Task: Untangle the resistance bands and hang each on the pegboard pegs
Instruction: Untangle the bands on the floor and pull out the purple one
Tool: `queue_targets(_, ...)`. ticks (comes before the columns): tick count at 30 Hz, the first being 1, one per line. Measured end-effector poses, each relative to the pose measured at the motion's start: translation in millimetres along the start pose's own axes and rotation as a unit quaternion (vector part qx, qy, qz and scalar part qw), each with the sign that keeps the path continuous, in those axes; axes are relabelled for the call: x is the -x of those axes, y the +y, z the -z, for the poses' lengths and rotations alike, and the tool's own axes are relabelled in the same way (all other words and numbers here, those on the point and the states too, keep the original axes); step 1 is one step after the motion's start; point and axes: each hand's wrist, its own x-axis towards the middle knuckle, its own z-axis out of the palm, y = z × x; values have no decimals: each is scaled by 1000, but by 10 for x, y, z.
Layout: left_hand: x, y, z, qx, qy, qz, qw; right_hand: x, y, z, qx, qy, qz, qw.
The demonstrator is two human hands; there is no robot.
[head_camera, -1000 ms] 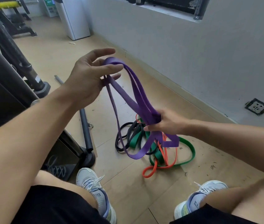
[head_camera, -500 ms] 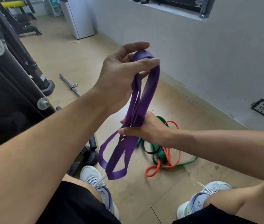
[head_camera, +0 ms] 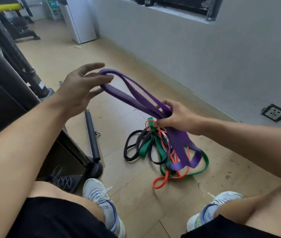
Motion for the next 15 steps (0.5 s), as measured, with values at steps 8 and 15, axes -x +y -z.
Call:
queue_targets(8,-12,-347,40,-342,-118,158,919,104,72,264,49,52,29,997)
queue_targets(15,126,-382,-796,-451,-251,57,855,183,-111,32,138,32,70,987)
